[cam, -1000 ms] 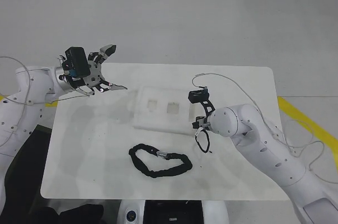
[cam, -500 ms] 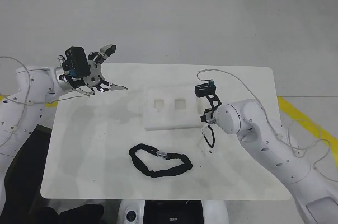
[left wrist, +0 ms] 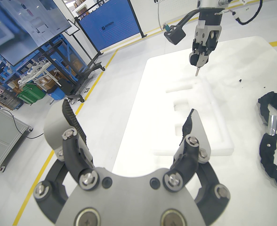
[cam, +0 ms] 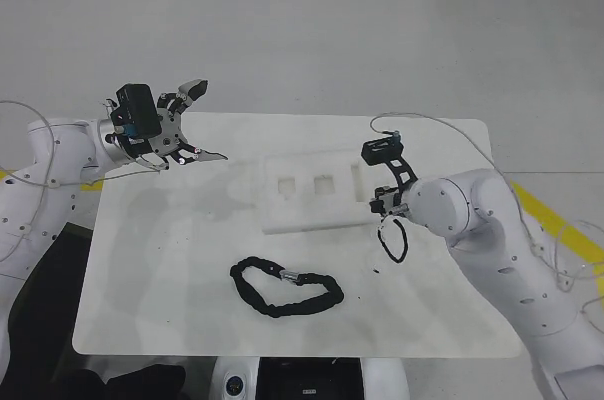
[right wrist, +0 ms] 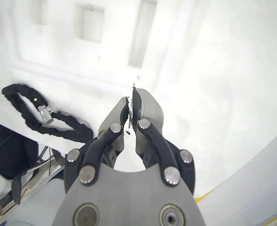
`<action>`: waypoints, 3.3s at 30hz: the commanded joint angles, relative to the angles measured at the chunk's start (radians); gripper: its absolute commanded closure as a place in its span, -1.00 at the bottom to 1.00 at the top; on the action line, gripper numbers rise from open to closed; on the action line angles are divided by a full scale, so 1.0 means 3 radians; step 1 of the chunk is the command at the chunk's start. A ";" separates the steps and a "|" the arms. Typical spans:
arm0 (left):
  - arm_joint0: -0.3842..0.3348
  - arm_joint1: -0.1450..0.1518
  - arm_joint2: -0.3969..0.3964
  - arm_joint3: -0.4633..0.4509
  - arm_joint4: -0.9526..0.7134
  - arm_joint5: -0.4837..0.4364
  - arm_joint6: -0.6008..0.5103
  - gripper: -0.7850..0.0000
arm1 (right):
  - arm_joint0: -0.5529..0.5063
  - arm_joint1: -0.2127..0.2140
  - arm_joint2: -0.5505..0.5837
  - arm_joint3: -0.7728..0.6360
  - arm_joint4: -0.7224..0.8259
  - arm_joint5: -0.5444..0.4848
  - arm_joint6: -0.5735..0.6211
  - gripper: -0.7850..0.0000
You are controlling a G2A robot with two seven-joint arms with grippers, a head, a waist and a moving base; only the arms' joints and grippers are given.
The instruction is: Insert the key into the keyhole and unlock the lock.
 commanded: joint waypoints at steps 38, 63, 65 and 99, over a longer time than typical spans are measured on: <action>0.0230 0.0025 -0.0037 -0.0488 0.0130 -0.0026 -0.0211 -1.00 | -0.0647 0.0196 0.1334 -0.0267 0.1161 -0.0640 -0.0377 1.00; 0.0470 -0.0180 0.0489 -0.0764 0.0610 -0.0589 -0.0326 -1.00 | -0.0647 0.0196 0.1334 -0.0267 0.1161 -0.0640 -0.0377 1.00; 0.0470 -0.0180 0.0489 -0.0764 0.0610 -0.0589 -0.0326 -1.00 | -0.0647 0.0196 0.1334 -0.0267 0.1161 -0.0640 -0.0377 1.00; 0.0220 -0.0257 0.1535 -0.0613 0.0559 -0.0589 -0.0643 -1.00 | -0.0647 0.0196 0.1334 -0.0267 0.1161 -0.0640 -0.0377 1.00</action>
